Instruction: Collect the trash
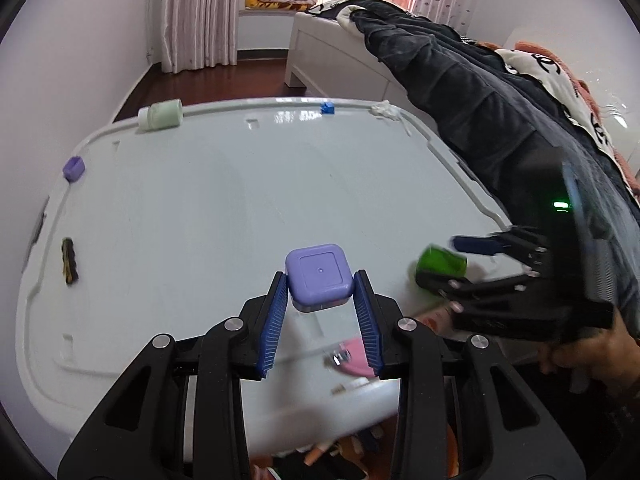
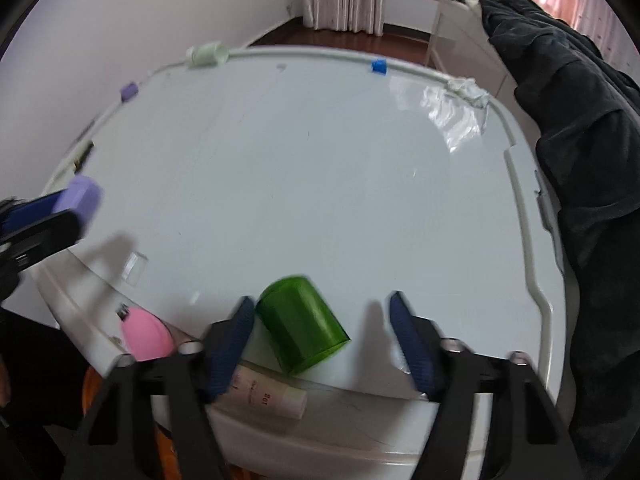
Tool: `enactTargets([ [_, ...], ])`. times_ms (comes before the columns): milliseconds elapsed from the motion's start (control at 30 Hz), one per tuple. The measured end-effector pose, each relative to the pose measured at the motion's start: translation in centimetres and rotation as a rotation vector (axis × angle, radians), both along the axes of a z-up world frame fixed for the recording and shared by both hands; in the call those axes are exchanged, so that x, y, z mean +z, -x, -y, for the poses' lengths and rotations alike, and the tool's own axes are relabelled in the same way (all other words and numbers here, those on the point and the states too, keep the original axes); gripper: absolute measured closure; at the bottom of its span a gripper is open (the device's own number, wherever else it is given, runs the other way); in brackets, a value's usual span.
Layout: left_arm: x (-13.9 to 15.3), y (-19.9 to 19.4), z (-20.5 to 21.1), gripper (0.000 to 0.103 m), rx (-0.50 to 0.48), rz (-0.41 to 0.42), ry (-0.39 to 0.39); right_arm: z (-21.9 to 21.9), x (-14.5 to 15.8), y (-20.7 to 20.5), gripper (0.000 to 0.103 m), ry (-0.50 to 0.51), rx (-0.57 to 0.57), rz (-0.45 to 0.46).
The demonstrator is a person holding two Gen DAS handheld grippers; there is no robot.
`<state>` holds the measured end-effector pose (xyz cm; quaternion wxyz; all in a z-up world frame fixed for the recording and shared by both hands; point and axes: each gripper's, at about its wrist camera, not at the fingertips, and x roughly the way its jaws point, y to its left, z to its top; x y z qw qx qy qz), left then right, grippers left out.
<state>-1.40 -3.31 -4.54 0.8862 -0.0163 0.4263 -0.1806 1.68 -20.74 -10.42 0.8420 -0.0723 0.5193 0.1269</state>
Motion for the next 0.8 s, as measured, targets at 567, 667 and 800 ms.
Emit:
enactTargets([
  [567, -0.2, 6.2, -0.3, 0.069, -0.046, -0.048, -0.004, -0.1, 4.0, 3.6, 0.066, -0.165, 0.024, 0.016],
  [667, -0.9, 8.4, -0.7, 0.069, -0.058, -0.094, -0.012, -1.0, 4.7, 6.4, 0.066, -0.210, 0.059, 0.012],
  [800, -2.8, 11.2, -0.9, 0.069, -0.080, -0.197, 0.002, -2.8, 3.6, 10.6, 0.066, -0.253, 0.114, -0.051],
])
